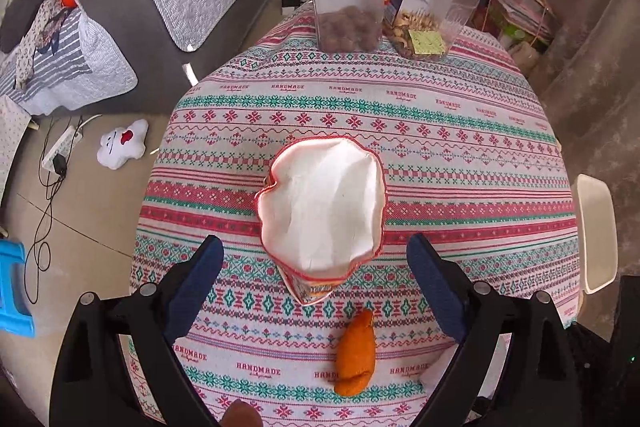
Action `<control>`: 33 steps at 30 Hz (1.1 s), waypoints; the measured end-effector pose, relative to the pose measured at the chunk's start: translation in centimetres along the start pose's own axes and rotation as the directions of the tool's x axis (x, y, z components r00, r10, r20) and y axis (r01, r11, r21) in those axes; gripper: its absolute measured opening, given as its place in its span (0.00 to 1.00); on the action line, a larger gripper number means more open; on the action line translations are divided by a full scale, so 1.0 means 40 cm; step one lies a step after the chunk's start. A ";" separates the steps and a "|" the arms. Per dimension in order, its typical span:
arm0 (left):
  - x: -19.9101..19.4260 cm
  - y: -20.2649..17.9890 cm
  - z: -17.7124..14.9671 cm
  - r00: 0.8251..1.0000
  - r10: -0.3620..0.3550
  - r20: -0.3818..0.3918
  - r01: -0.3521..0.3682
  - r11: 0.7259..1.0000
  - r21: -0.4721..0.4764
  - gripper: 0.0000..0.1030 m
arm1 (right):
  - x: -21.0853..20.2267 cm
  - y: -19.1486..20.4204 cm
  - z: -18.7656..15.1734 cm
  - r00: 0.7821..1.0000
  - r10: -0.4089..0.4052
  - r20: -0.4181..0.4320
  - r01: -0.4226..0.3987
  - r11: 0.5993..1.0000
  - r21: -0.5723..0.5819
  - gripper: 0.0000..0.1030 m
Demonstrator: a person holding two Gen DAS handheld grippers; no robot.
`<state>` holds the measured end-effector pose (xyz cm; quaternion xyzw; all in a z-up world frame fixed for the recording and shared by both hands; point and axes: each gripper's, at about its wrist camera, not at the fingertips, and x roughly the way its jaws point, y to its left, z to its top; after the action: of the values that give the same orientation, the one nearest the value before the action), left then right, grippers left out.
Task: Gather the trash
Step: 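Grasp the crumpled grey tissue with the right tool while the left tool holds the noodle cup, then carry the grey tissue to the bin and open the right tool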
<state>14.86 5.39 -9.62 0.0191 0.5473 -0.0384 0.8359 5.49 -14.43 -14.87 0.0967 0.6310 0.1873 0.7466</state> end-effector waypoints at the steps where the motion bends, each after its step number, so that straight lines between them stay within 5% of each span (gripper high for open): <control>1: 0.015 -0.004 0.007 1.000 0.012 -0.014 -0.012 1.000 0.009 0.88 | 0.004 0.000 0.000 1.000 0.000 -0.005 0.000 1.000 -0.002 0.93; 7: 0.078 -0.009 0.021 0.998 0.013 -0.058 -0.012 1.000 0.010 0.87 | 0.045 -0.004 0.009 0.999 -0.015 -0.047 0.016 1.000 0.012 0.93; 8: 0.083 -0.011 0.019 0.998 0.016 -0.065 -0.015 1.000 0.014 0.74 | 0.051 -0.003 0.009 0.998 -0.012 -0.055 0.013 1.000 0.013 0.93; 11: 0.075 -0.003 0.014 0.997 0.007 -0.071 -0.008 1.000 -0.014 0.71 | 0.066 0.002 0.005 0.998 -0.001 -0.067 0.002 1.000 0.014 0.93; 15: -0.010 0.022 0.017 0.999 -0.031 0.015 0.032 0.996 -0.078 0.70 | 0.086 0.006 0.000 0.994 0.044 -0.102 -0.040 0.998 0.041 0.92; 18: -0.093 0.046 0.012 0.992 -0.077 0.101 0.089 0.989 -0.115 0.70 | 0.099 0.021 -0.004 0.985 0.130 -0.118 -0.123 0.991 0.060 0.71; 21: -0.137 0.062 0.004 0.984 -0.099 0.145 0.118 0.984 -0.131 0.71 | 0.094 0.055 -0.005 0.989 0.106 -0.099 -0.104 0.994 0.027 0.59; 23: -0.149 0.071 -0.001 0.981 -0.107 0.159 0.130 0.982 -0.140 0.71 | 0.074 0.077 0.003 0.996 0.070 -0.061 -0.071 0.997 -0.002 0.51; 28: -0.166 0.094 -0.002 0.974 -0.112 0.199 0.147 0.974 -0.174 0.71 | -0.026 0.107 0.050 0.993 0.021 0.119 -0.020 1.000 -0.012 0.49; 33: -0.194 0.096 0.002 0.959 -0.098 0.264 0.150 0.971 -0.187 0.71 | -0.165 0.111 0.106 0.933 -0.063 0.354 0.065 0.998 0.008 0.48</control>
<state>12.16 9.54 -2.54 -0.1066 0.4372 -0.0365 0.8923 8.07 -12.65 -6.42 0.1070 0.4886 0.1435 0.8539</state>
